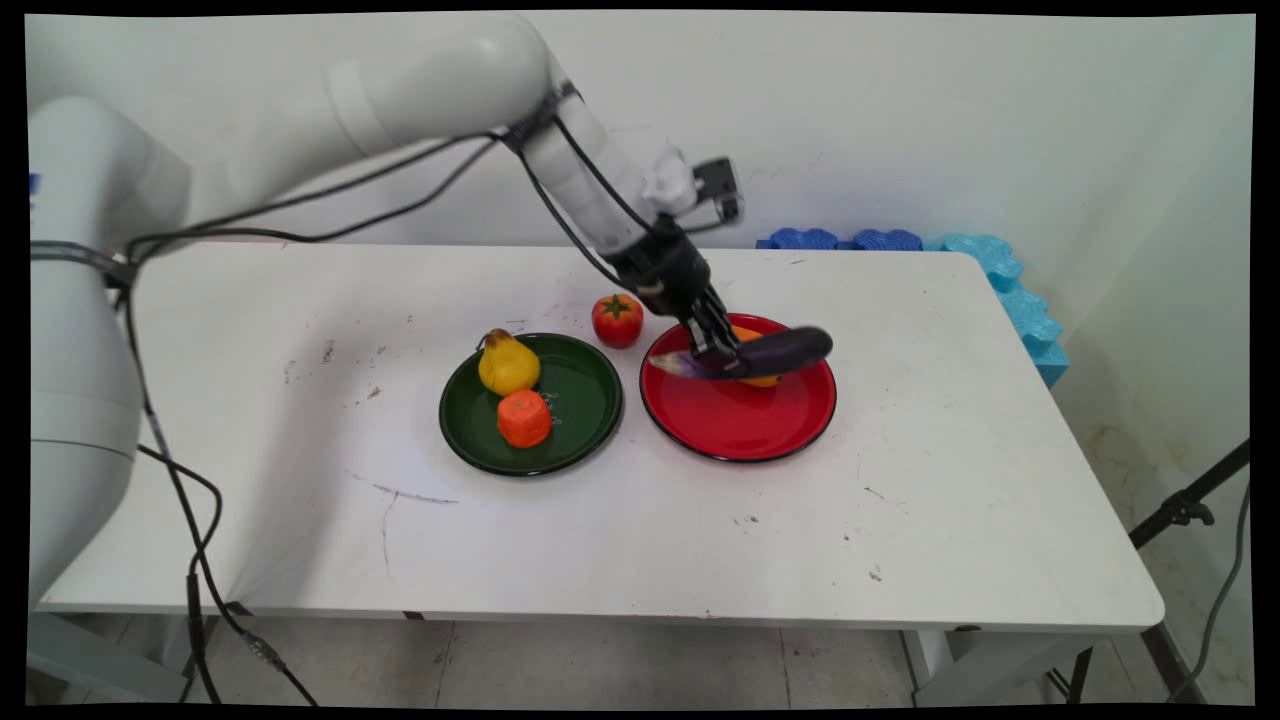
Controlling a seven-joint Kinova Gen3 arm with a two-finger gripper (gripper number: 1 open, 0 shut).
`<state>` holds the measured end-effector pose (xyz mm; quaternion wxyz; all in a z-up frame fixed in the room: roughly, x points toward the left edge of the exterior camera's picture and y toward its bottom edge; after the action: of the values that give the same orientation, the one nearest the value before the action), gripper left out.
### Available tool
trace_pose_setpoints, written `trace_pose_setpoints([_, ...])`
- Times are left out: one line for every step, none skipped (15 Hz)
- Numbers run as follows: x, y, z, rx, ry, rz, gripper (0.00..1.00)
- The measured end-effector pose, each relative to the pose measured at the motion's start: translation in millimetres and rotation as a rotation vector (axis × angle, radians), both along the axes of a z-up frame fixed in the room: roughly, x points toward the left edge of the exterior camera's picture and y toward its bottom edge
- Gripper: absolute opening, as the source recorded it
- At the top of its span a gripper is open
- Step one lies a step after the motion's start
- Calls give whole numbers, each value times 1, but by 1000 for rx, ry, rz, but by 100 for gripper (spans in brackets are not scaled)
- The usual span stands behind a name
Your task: Place the picked object on the table
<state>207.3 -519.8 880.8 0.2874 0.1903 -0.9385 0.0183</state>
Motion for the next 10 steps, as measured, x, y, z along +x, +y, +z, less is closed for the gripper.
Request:
trace_pose_setpoints([5, 9, 12, 3, 9, 16, 0])
trace_pose_setpoints([10, 17, 21, 6, 15, 27, 0])
trace_pose_setpoints([15, 28, 31, 11, 20, 35, 0])
trace_pose_setpoints([21, 40, 38, 17, 23, 41, 0])
trace_pose_setpoints([26, 53, 44, 24, 23, 43, 0])
trace_pose_setpoints([31, 64, 47, 31, 23, 46, 0])
trace_pose_setpoints([34, 71, 49, 36, 22, 47, 0])
trace_pose_setpoints([38, 82, 51, 43, 20, 47, 0])
trace_pose_setpoints([41, 89, 51, 48, 18, 48, 0])
trace_pose_setpoints([44, 99, 50, 56, 15, 49, 0])
